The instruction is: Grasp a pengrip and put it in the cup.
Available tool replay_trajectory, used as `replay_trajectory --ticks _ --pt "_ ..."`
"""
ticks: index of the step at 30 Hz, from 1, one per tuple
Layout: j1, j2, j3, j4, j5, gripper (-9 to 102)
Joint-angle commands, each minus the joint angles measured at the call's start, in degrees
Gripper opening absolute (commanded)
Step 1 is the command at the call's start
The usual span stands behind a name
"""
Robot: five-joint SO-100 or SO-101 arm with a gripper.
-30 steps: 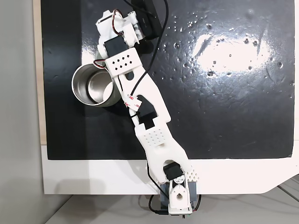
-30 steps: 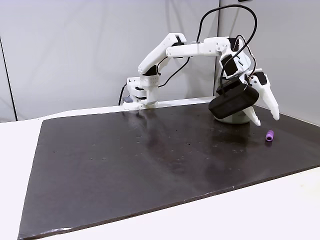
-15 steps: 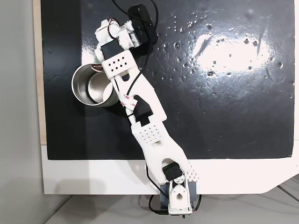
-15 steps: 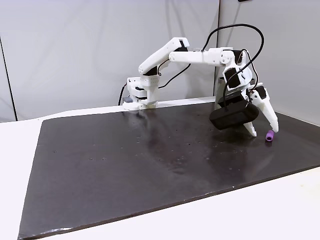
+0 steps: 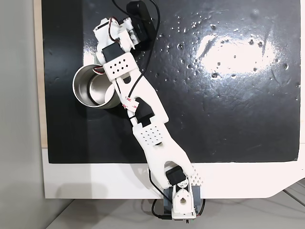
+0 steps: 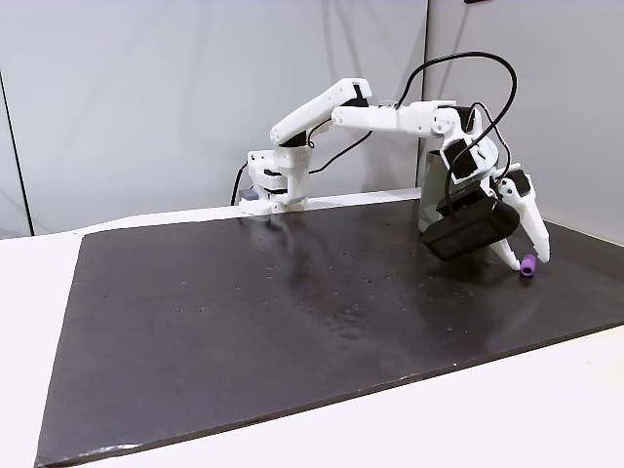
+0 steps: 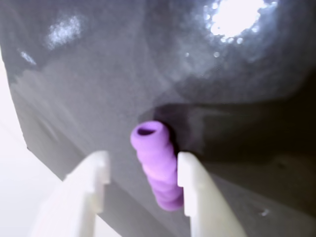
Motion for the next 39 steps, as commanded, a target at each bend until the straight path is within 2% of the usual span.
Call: replay_trajectory --ticks 1,5,10,18,24,32,39 --pt "-2.9 -0.18 -2.2 -0.79 -0.35 13" --pt "-3.43 0.0 -2.2 0.26 -2.37 10" --pt "-3.78 0.26 -2.2 1.41 -3.87 0" --pt "-3.08 0.26 -3.52 2.29 -1.32 0" --pt "-0.79 4.04 -14.15 9.14 3.87 0" --pt "3.96 9.05 -34.01 25.31 6.68 0" --pt "4.39 21.62 -30.23 33.66 6.94 0"
